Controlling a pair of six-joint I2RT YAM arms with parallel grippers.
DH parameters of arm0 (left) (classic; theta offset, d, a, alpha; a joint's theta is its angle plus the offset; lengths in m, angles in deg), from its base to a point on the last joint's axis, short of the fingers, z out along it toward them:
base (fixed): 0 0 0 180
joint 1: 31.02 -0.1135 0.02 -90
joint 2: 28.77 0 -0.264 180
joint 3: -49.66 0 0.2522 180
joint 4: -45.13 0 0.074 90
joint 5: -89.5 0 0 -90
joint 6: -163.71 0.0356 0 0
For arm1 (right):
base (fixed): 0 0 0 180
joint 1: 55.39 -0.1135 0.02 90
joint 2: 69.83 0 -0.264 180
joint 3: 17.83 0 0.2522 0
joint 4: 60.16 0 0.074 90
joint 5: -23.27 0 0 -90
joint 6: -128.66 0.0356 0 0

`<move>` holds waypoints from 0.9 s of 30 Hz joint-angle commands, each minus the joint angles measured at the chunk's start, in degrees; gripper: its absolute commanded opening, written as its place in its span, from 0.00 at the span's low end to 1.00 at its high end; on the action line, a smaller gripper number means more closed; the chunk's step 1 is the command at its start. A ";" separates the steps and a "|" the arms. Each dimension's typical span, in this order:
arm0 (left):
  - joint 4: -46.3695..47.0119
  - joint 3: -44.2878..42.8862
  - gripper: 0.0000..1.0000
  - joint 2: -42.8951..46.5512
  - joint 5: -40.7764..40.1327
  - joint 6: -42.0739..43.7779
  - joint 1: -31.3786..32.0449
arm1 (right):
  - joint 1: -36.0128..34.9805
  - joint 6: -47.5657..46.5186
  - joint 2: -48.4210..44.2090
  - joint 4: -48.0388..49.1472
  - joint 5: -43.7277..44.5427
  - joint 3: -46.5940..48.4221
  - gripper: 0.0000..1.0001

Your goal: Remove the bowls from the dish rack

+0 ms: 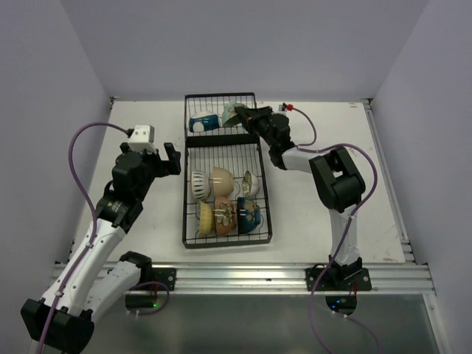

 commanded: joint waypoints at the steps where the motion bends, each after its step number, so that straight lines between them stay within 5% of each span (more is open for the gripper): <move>1: 1.58 0.52 1.00 -0.21 0.38 0.15 0.37 | 0.80 0.09 0.61 -0.30 0.50 3.65 0.00; 27: 1.22 0.00 1.00 0.05 -1.47 1.38 0.37 | 2.99 -1.59 1.93 -11.91 -8.46 22.56 0.00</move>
